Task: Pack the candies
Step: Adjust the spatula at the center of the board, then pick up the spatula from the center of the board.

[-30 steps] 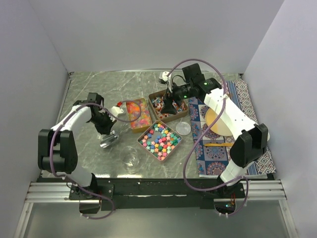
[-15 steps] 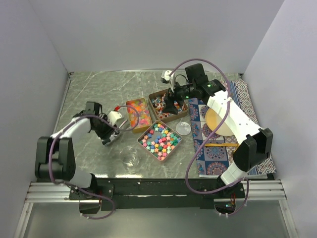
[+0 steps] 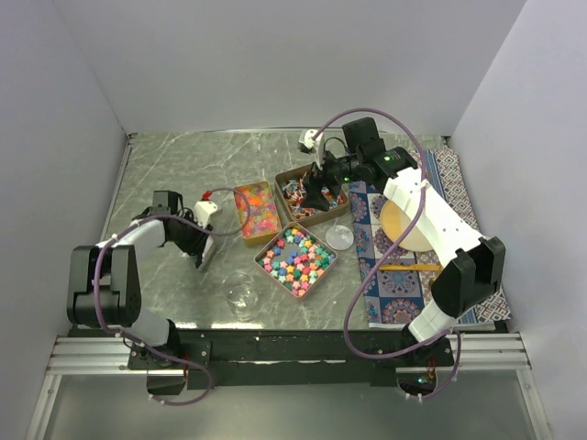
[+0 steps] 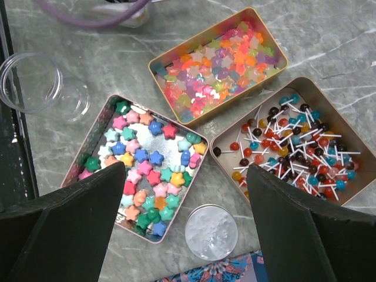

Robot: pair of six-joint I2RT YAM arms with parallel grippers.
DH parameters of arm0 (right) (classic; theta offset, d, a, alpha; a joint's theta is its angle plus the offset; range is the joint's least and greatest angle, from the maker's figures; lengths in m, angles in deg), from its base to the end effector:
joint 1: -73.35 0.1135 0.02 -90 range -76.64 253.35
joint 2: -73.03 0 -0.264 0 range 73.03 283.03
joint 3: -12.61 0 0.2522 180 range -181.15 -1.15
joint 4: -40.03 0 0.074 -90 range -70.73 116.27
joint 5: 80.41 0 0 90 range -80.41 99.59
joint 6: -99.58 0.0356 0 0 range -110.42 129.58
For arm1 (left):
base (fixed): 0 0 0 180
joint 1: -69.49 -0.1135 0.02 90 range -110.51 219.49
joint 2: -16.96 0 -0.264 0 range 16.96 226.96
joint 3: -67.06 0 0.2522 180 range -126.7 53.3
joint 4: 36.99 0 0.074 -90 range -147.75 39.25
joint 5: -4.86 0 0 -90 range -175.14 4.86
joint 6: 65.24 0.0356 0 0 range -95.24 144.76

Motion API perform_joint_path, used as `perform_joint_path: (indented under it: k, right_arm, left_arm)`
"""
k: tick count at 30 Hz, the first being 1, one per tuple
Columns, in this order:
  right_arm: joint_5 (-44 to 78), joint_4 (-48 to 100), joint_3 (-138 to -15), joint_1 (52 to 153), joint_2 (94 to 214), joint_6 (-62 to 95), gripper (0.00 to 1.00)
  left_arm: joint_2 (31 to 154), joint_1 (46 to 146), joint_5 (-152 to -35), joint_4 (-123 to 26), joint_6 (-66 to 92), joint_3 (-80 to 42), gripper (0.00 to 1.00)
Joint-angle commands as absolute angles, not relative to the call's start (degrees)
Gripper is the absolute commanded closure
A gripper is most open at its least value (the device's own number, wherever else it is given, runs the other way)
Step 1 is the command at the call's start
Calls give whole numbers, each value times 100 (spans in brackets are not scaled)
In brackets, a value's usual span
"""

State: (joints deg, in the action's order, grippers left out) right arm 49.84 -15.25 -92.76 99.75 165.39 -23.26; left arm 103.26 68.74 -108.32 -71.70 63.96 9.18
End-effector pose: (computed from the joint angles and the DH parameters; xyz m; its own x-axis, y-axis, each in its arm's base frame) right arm 0.3046 0.1769 0.3660 -0.0899 -0.5067 -0.8574 -0.9717 0.2336 -0.0361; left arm 0.2732 -0.0104 0.1617 -0.5864 0.5734 -0.5722 0.6923 0.7215 0.0136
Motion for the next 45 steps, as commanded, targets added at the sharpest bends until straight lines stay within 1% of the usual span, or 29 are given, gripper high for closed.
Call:
perform_joint_path:
  k: [1,6,7,13,16,20,23,24,26,27,31,33,34,37,38,40,41,42,45]
  right_arm:
    - [4870,-1328,-9282,10016,16400,-2268,9]
    - [4835,-1284,-9220,10034,16417,-2277,9]
    - [4818,-1275,-9220,10034,16435,-2268,9]
    - [4791,-1258,-9404,10078,16602,-2268,8]
    - [4756,-1231,-9466,10113,16664,-2268,8]
    - [4703,-1205,-9423,10165,16681,-2277,8]
    - [4668,-1187,-9344,10174,16655,-2294,7]
    - [4651,-1170,-9326,10183,16655,-2294,7]
    - [4607,-1152,-9300,10201,16646,-2303,7]
    - [4589,-1135,-9300,10201,16637,-2312,7]
    - [4589,-1161,-9483,10218,16672,-2268,7]
    - [4807,-1292,-9668,10227,16716,-2320,8]
    - [4913,-1397,-9956,10236,16829,-2399,8]
    - [5274,-1662,-10597,10297,17102,-2716,8]
    - [5344,-1645,-10696,10315,17155,-2707,8]
    - [5494,-1644,-10969,10402,17330,-2733,9]
    - [5529,-1688,-11048,10455,17375,-2803,12]
    - [5547,-1671,-11118,10490,17402,-2874,13]
    - [5678,-1531,-11119,10596,17420,-2839,16]
  left_arm:
    - [10502,6528,-10826,-7420,5756,392,59]
    - [10914,6457,-11238,-8554,4938,-372,53]
    - [10968,6457,-11491,-8877,4894,-444,53]
    - [11118,6448,-12003,-9398,5235,-278,54]
    - [11171,6413,-11995,-9592,5482,-216,55]
    - [11337,6404,-11969,-9733,5596,-242,62]
    - [11373,6404,-12021,-9584,5492,-242,71]
    - [11329,6404,-12021,-9505,5465,-225,77]
    - [11277,6404,-11934,-9242,5308,-129,81]
    - [11198,6404,-11881,-9189,5263,-93,88]
    - [10881,6255,-11880,-9267,5613,-92,93]
    - [10846,6019,-12047,-9819,6306,-443,96]
    - [10845,5939,-12091,-9978,6639,-627,96]
    - [10986,5675,-12486,-10952,7342,-1716,98]
    - [11056,5692,-12583,-11399,7432,-2276,98]
    - [11293,5736,-12689,-11814,7556,-2771,98]
    - [11372,5832,-12785,-11973,7565,-3139,98]
    - [11538,5876,-12882,-12427,7609,-3308,98]
    - [11724,6105,-13233,-12949,7786,-3679,96]
